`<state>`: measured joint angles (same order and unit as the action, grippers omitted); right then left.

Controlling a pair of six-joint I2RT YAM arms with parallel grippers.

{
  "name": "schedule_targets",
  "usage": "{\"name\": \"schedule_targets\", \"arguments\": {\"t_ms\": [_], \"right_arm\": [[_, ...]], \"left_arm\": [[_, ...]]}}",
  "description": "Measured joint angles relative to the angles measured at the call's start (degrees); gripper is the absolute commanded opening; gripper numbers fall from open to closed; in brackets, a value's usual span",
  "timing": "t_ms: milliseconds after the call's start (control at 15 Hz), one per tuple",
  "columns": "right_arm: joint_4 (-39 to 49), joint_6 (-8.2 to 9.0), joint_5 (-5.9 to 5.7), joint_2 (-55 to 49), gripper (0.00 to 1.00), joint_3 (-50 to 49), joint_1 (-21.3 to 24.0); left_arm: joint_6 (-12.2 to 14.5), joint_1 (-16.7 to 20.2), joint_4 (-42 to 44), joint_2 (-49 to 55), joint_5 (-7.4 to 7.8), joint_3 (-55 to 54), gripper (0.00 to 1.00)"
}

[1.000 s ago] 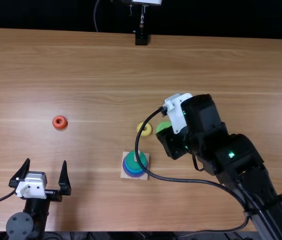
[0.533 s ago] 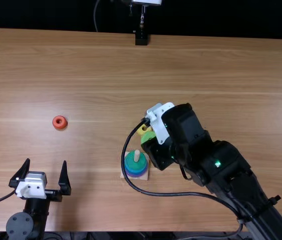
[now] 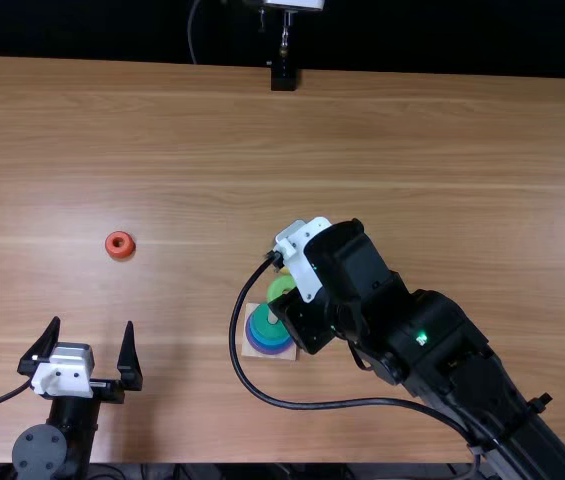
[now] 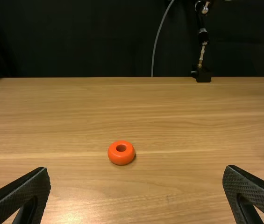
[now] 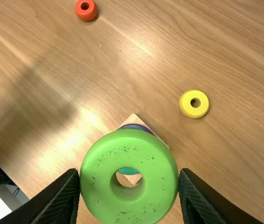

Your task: Build the Hanoi tower: stack the rings onto the peg from bottom to top in this color order: purple, dark blue, light blue, dark green, light green, yellow, orange.

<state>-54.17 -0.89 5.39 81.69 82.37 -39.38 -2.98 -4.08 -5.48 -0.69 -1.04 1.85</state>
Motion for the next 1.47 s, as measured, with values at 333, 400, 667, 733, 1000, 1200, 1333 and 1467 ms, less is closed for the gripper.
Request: {"name": "schedule_targets", "arguments": {"t_ms": [333,400,667,733,1000,1200,1333,1467], "right_arm": [[0.39,0.17,-0.02,0.00,0.00,-0.39,-0.11],[0.42,0.17,-0.04,0.00,0.00,-0.44,-0.42],[0.57,0.22,-0.04,0.00,0.00,-0.66,-1.57],[0.59,0.22,0.00,0.00,0.00,-0.66,-1.90],[0.61,0.37,-0.02,0.00,0.00,-0.68,-1.88],[0.61,0.35,-0.02,0.00,0.00,-0.68,-1.88],[0.59,0.37,0.00,0.00,0.00,-0.70,-1.88],[0.59,0.37,0.00,0.00,0.00,-0.70,-1.88]], "left_arm": [[-0.02,0.00,0.04,0.02,0.00,0.00,1.00],[0.00,0.02,0.04,0.00,0.00,0.00,1.00],[0.00,0.00,0.02,0.00,0.00,0.00,1.00],[-0.02,0.02,0.02,0.00,0.00,0.00,1.00],[-0.02,0.00,0.04,0.00,0.00,0.00,1.00],[-0.02,0.02,0.02,0.00,0.00,0.00,1.00],[-0.02,0.00,0.00,0.00,0.00,0.00,1.00],[-0.02,0.02,0.02,0.02,0.00,0.00,1.00]]}}
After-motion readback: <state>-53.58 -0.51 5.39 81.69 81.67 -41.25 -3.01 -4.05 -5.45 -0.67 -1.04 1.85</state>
